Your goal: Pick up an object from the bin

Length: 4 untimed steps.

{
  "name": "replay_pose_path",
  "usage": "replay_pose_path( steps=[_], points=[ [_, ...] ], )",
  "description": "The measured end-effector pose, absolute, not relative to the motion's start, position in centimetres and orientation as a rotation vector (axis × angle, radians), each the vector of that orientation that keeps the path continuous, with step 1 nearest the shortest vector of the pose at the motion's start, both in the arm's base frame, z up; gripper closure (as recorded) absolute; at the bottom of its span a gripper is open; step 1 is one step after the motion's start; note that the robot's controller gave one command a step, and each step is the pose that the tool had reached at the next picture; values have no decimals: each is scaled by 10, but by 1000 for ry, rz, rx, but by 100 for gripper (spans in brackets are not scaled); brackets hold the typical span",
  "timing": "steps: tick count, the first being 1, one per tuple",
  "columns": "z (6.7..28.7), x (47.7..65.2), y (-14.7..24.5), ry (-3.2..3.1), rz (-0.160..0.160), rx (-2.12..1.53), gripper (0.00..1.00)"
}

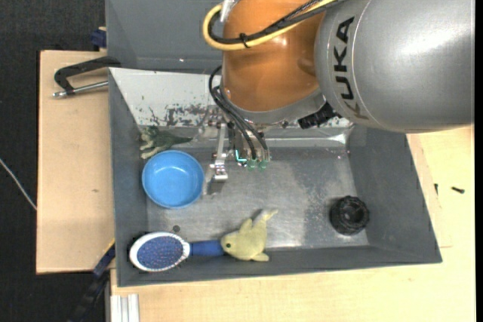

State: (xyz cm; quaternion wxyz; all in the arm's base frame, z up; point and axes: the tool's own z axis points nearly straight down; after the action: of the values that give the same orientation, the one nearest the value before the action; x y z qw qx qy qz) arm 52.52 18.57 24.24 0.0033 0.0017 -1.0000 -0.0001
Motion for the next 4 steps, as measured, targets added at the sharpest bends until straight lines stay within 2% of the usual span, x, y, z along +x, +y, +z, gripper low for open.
replay_pose_path(
  steps=[1,2,3,4],
  points=[
    [83,554,228,-3124,-4,376,0],
    [102,544,232,-3138,-4,202,0],
    [102,547,233,-3126,-4,361,0],
    [73,552,235,-3118,-3,416,0]
  ],
)
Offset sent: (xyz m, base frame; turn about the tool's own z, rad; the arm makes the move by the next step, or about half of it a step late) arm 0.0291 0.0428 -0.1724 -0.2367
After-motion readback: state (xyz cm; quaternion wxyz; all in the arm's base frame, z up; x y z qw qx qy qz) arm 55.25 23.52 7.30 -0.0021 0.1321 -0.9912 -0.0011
